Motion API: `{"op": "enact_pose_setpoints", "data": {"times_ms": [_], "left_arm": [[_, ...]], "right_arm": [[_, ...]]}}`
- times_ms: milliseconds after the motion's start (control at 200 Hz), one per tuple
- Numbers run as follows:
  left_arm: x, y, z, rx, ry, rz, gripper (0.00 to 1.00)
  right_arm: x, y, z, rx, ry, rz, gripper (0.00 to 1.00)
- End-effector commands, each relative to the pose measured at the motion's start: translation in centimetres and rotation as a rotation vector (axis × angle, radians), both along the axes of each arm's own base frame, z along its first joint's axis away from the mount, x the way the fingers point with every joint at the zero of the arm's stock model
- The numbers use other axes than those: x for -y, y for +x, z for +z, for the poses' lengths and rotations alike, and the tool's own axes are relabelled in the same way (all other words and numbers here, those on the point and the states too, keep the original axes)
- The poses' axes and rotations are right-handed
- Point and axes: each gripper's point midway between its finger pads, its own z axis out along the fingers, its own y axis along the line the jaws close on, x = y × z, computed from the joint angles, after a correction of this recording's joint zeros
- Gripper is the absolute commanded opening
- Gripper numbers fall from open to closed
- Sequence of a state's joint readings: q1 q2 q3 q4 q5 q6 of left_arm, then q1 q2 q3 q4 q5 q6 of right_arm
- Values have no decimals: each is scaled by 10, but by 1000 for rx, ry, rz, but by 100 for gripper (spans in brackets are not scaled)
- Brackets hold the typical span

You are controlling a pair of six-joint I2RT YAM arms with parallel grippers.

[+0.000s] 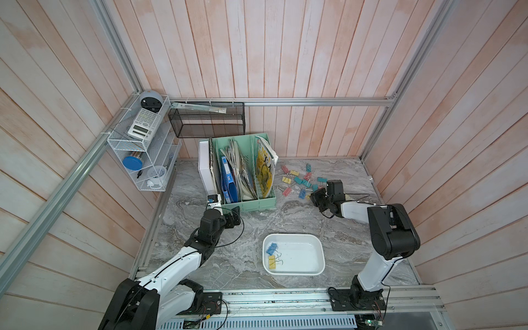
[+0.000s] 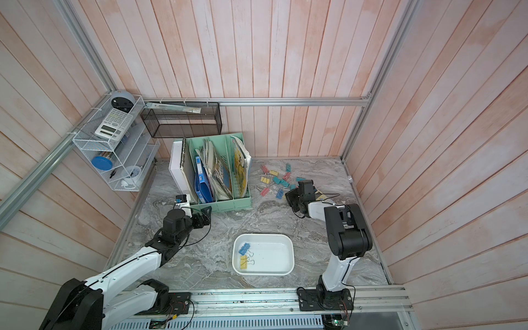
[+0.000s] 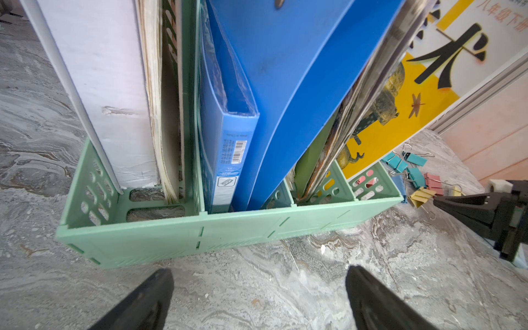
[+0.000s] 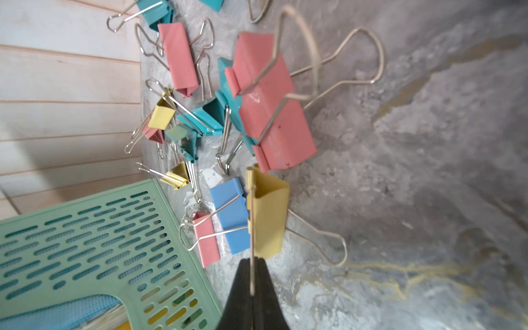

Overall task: Put the binder clips in the storage box
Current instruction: Pick up the binder clip at the center of the board, then place the binder clip in the storage box.

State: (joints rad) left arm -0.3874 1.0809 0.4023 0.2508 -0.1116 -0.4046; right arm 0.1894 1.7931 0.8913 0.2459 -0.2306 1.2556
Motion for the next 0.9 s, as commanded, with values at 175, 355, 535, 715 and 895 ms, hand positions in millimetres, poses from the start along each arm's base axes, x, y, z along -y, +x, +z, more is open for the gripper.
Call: {"op": "enact_pose_setpoints", "data": {"times_ms": [175,355,535,715,895], "left_arm": [[5,4,14,35,-16,-12,100],[11,2,19,48,-38,-35,100],[28,-4,25,71,-12,-95,100],[41,-8,28,98,13,-133,100],[55,-11,26,115,45,-177,100]], "right_arm": [[-16,-31,48,113,-43,151,0],[-48,-109,122,284,-128,443,0],[-94,-224,138,295,-284,813,0],[-110,-292,90,123,-331,968,0],[-129,-304,38,5,-342,1035,0]]}}
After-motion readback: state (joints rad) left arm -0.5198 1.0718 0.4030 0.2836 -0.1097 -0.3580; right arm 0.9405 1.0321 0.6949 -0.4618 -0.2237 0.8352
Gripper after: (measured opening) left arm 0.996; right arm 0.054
